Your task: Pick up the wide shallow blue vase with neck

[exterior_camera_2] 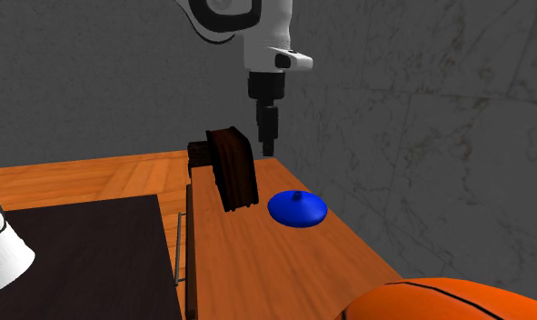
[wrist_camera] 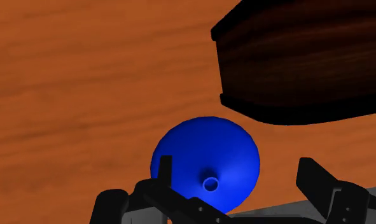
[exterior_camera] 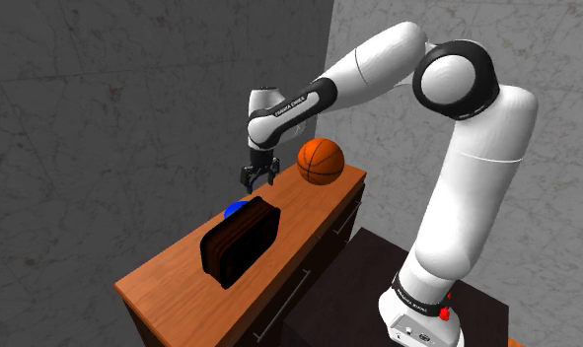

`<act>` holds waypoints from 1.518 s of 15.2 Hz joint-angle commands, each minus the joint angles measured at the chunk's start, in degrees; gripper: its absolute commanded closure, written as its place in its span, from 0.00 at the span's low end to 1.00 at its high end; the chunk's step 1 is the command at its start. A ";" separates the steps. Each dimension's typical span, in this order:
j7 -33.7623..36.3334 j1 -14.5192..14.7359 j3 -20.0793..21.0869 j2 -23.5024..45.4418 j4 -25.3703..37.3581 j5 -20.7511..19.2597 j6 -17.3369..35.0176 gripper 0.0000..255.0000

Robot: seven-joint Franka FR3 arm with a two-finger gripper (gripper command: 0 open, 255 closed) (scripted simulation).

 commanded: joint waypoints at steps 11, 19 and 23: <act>1.38 0.38 -0.67 21.37 15.93 -0.62 5.03 0.00; 1.29 0.44 -0.77 23.79 15.73 -0.74 7.63 1.00; 1.31 0.46 -0.77 23.84 15.80 -0.74 7.62 1.00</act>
